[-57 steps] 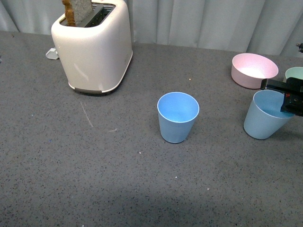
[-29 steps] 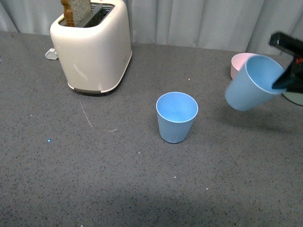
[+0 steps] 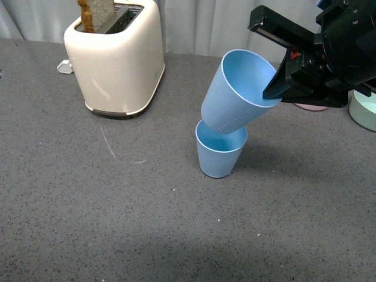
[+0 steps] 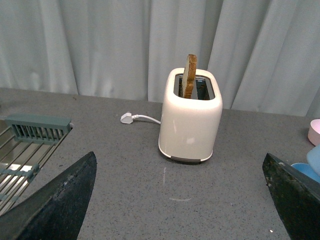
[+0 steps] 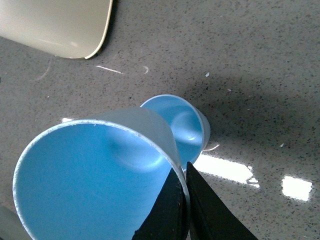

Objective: Stack blue cups with both arms

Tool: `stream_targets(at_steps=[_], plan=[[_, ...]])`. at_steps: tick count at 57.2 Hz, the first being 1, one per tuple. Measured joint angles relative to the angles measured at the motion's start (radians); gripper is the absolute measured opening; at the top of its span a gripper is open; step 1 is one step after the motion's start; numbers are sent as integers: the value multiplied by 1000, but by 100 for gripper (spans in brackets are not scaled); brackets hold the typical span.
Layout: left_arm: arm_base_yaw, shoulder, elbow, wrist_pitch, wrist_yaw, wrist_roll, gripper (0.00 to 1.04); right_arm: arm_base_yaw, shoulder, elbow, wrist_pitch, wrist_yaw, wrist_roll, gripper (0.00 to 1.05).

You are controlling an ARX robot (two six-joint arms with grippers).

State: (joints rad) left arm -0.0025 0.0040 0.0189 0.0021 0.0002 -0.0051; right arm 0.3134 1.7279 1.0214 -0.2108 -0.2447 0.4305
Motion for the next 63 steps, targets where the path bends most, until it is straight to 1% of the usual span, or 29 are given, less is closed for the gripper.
stream_targets(at_steps=[11, 13, 24, 28, 33, 38, 45, 46, 47, 48, 49, 51, 52, 54, 55, 56, 57, 59, 63], plan=[[0, 0, 0, 0, 0, 0, 98, 2, 17, 0, 6, 3, 1, 1], [0, 0, 0, 0, 0, 0, 98, 2, 18, 0, 8, 4, 0, 2], [0, 0, 0, 0, 0, 0, 98, 1, 21, 0, 24, 6, 0, 31], [0, 0, 0, 0, 0, 0, 98, -2, 21, 0, 51, 10, 0, 43], [0, 0, 0, 0, 0, 0, 98, -5, 10, -14, 103, 52, -17, 57], [0, 0, 0, 0, 0, 0, 98, -10, -5, -23, 119, 63, -19, 70], [0, 0, 0, 0, 0, 0, 98, -13, -13, -24, 121, 66, -21, 94], [0, 0, 0, 0, 0, 0, 98, -11, -12, -34, 148, 92, -29, 95], [0, 0, 0, 0, 0, 0, 98, -4, -9, -88, 298, 193, -73, 91], [0, 0, 0, 0, 0, 0, 98, -3, -9, -109, 354, 230, -100, 89], [0, 0, 0, 0, 0, 0, 98, -3, -9, -154, 470, 305, -143, 86], [0, 0, 0, 0, 1, 0, 98, -5, -12, -278, 752, 444, -244, 77], [0, 0, 0, 0, 0, 0, 98, -10, -16, -327, 859, 473, -277, 73], [0, 0, 0, 0, -3, 0, 98, -24, -34, -413, 1041, 503, -327, 66], [0, 0, 0, 0, -3, 0, 98, -28, -40, -430, 1078, 506, -336, 64], [0, 0, 0, -1, -3, 0, 98, -40, -64, -472, 1171, 504, -356, 59], [0, 0, 0, -1, -3, 0, 98, -49, -84, -495, 1220, 501, -369, 55], [0, 0, 0, -1, -3, 0, 98, -69, -142, -542, 1297, 487, -391, 47], [0, 0, 0, -1, 0, 0, 98, -100, -217, -621, 1342, 458, -412, 30]])
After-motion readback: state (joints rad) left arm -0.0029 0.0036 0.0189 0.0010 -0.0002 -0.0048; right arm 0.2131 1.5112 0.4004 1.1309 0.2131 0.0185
